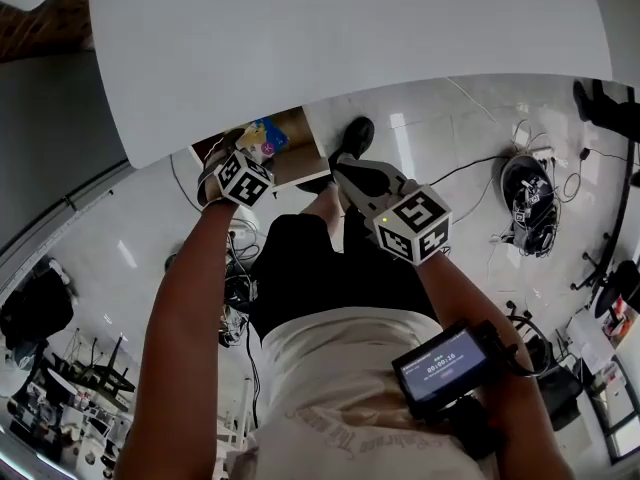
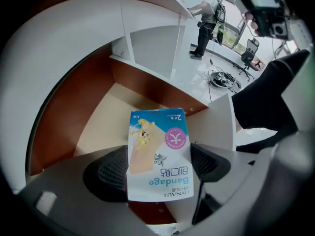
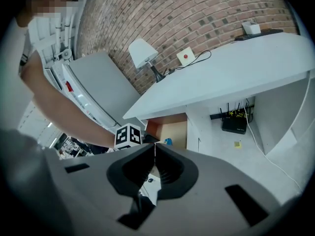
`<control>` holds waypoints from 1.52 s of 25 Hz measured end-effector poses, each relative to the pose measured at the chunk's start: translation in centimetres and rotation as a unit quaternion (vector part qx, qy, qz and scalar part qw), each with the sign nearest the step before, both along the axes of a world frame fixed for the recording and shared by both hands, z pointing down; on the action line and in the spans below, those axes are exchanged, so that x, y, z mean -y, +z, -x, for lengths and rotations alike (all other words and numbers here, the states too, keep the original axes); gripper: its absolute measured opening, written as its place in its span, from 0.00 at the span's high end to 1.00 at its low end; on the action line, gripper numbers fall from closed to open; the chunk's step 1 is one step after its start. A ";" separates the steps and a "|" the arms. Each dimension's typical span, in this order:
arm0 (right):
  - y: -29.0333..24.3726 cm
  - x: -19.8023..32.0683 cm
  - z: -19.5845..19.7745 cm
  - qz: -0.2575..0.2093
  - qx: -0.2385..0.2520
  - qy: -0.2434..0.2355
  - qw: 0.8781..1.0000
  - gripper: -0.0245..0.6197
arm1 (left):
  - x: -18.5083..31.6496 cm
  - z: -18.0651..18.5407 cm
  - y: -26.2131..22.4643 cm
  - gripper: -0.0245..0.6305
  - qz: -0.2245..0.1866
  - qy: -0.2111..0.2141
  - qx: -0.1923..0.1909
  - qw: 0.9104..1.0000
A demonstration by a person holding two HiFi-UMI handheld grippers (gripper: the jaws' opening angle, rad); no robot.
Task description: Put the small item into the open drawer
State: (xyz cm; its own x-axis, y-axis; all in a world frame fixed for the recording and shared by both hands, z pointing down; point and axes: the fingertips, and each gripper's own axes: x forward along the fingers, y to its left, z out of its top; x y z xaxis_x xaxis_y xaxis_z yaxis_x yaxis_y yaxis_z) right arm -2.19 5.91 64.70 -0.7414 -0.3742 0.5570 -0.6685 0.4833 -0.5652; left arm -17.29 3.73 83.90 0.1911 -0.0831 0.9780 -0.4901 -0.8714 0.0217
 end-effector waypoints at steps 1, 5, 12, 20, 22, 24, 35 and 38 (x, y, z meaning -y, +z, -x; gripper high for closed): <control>0.3 0.0 -0.1 0.001 0.000 0.005 1.000 0.95 | 0.1 0.0 0.3 0.35 0.000 0.004 0.000 1.000; 1.3 -0.1 -0.3 0.003 -0.002 0.023 1.000 0.95 | 1.1 -0.2 1.8 0.35 -0.004 0.027 0.002 1.000; 3.2 0.0 -1.0 0.009 -0.009 0.043 0.999 0.95 | 1.8 -1.1 4.4 0.35 -0.010 0.088 0.025 0.996; 3.5 0.0 -1.0 0.009 -0.009 0.042 0.999 0.95 | 1.9 -0.5 6.9 0.35 -0.009 0.112 0.056 0.992; 3.6 -0.4 -1.0 0.010 -0.009 0.040 0.999 0.95 | 1.7 -0.4 7.5 0.35 -0.006 0.112 0.061 0.992; 3.8 -0.6 -1.2 0.012 -0.009 0.041 0.999 0.95 | 1.7 -0.3 7.8 0.35 -0.010 0.115 0.067 0.991; 3.1 -1.1 -1.7 0.018 -0.013 0.033 0.999 0.95 | 1.1 -0.3 6.4 0.35 -0.018 0.107 0.063 0.992; 3.2 -1.3 -2.0 0.018 -0.015 0.026 0.999 0.95 | 1.0 -0.5 5.4 0.35 -0.028 0.086 0.056 0.994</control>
State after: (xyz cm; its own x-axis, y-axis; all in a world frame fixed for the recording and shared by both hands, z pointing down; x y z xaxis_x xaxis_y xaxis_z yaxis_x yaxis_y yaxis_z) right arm -0.15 7.24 67.93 -0.7038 -0.3908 0.5932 -0.7096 0.4263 -0.5610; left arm -16.75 2.68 89.35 0.0979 -0.1128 0.9888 -0.3303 -0.9409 -0.0747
